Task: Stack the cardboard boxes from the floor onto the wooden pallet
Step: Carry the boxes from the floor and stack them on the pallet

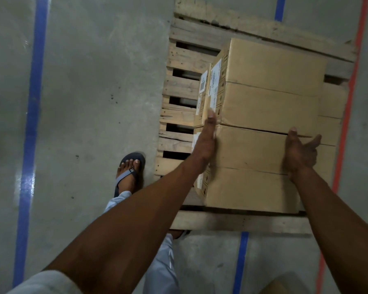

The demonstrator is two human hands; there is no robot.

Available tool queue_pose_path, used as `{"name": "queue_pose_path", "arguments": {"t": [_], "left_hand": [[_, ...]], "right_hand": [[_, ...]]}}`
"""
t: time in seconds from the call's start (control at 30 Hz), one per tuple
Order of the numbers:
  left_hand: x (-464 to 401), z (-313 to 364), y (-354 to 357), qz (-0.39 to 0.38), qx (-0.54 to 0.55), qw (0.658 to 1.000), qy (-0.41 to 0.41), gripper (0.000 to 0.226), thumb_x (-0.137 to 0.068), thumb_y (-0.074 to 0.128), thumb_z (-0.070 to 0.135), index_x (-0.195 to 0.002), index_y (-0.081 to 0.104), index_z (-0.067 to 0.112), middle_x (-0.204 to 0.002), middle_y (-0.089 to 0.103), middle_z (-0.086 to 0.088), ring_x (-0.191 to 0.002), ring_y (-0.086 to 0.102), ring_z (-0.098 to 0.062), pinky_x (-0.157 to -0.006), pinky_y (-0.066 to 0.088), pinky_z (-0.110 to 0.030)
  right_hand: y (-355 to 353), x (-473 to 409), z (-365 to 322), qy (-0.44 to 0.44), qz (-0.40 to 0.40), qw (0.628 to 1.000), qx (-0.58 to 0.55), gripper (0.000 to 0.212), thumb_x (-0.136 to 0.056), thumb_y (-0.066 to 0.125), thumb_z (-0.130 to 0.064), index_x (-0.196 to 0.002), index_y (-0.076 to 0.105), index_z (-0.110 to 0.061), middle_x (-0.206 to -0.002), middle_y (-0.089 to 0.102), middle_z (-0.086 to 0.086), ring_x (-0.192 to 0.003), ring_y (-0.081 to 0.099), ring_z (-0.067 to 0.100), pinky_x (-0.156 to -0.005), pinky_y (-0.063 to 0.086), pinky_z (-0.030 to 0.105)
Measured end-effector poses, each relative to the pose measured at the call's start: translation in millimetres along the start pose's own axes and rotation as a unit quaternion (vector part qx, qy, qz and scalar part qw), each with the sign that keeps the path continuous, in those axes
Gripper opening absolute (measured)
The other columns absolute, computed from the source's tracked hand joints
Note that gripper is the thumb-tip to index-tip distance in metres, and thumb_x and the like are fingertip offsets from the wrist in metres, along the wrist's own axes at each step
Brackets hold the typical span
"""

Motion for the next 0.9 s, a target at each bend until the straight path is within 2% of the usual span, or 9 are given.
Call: {"name": "queue_pose_path", "arguments": {"t": [0.1,0.2,0.23,0.3,0.4,0.43,0.6,0.73,0.9], "left_hand": [[11,6,-18,0.021,0.012,1.0,0.005,0.073,-0.11,0.013,0.059,-0.162,0.036,0.014,-0.136,0.051,0.01,-0.066,0.069,0.016,-0.074,0.06,-0.015],[27,6,-31,0.042,0.022,0.999,-0.006,0.074,-0.111,0.013,0.059,-0.134,0.058,0.004,-0.114,0.072,0.012,-0.06,0.069,0.013,-0.051,0.053,-0.011],[33,5,-37,0.061,0.015,0.998,-0.017,0.063,-0.111,0.013,0.057,-0.149,0.041,0.015,-0.095,0.071,0.022,-0.055,0.067,0.014,-0.047,0.051,-0.009],[39,-5,-48,0.065,0.037,0.996,-0.046,0.046,-0.112,0.013,0.056,-0.124,0.051,0.032,-0.078,0.066,0.033,-0.056,0.065,0.014,-0.054,0.05,-0.005],[42,-36,-79,0.1,-0.017,0.99,-0.1,0.077,-0.104,0.024,0.071,-0.152,0.051,0.017,-0.138,0.066,0.007,-0.122,0.065,-0.008,-0.115,0.042,-0.037],[46,-48,-91,0.107,-0.046,0.986,-0.119,0.081,-0.102,0.029,0.075,-0.155,0.049,0.016,-0.148,0.06,-0.001,-0.133,0.058,-0.019,-0.119,0.038,-0.05],[66,-75,-138,0.08,-0.285,0.946,-0.13,0.055,-0.102,0.056,0.061,-0.128,0.071,0.015,-0.125,0.072,-0.009,-0.114,0.068,-0.028,-0.104,0.055,-0.054],[95,-57,-156,0.034,-0.4,0.906,-0.134,0.041,-0.104,0.061,0.047,-0.12,0.075,0.012,-0.116,0.075,-0.008,-0.108,0.07,-0.025,-0.097,0.057,-0.041],[150,3,-165,0.007,-0.502,0.856,-0.124,0.043,-0.103,0.06,0.05,-0.124,0.073,0.016,-0.112,0.077,-0.004,-0.099,0.068,-0.019,-0.081,0.042,-0.025]], "right_hand": [[-6,30,-3,-0.009,0.031,0.999,0.001,0.094,-0.095,0.049,-0.072,-0.166,0.008,-0.026,-0.169,0.016,0.022,-0.158,0.012,0.036,-0.125,0.01,0.052],[-3,55,13,-0.008,0.046,0.999,-0.005,0.09,-0.095,0.049,-0.071,-0.165,0.01,-0.03,-0.172,0.008,0.016,-0.16,0.007,0.032,-0.122,0.013,0.062],[-3,67,15,-0.015,0.055,0.998,0.001,0.089,-0.094,0.049,-0.07,-0.165,0.012,-0.031,-0.172,0.008,0.014,-0.16,0.008,0.031,-0.122,0.014,0.064],[0,92,21,-0.038,0.068,0.997,0.005,0.086,-0.094,0.05,-0.069,-0.164,0.015,-0.033,-0.173,0.01,0.011,-0.159,0.011,0.032,-0.122,0.015,0.066],[15,130,32,-0.074,0.043,0.996,0.027,0.082,-0.094,0.05,-0.067,-0.162,0.019,-0.034,-0.171,0.012,0.011,-0.157,0.014,0.036,-0.122,0.013,0.067],[20,145,39,-0.085,0.029,0.995,0.04,0.08,-0.095,0.051,-0.064,-0.161,0.02,-0.032,-0.17,0.014,0.012,-0.156,0.015,0.037,-0.122,0.012,0.066],[32,221,81,-0.092,-0.017,0.991,0.091,0.069,-0.093,0.066,-0.049,-0.15,0.038,-0.023,-0.155,0.032,0.016,-0.142,0.03,0.04,-0.115,0.031,0.06],[31,282,108,-0.051,-0.123,0.989,0.057,0.043,-0.095,0.071,-0.033,-0.134,0.058,-0.02,-0.126,0.066,0.007,-0.11,0.063,0.021,-0.094,0.054,0.041],[20,366,161,0.03,-0.285,0.955,0.079,0.015,-0.09,0.058,-0.06,-0.1,0.063,-0.05,-0.106,0.074,-0.01,-0.096,0.072,0.013,-0.089,0.061,0.051]]}}
Point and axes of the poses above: each hand's wrist, its own x-axis away from the middle knuckle, its own y-axis out of the palm, z = x × y, the point moved 10 cm from there along -x, towards the middle knuckle
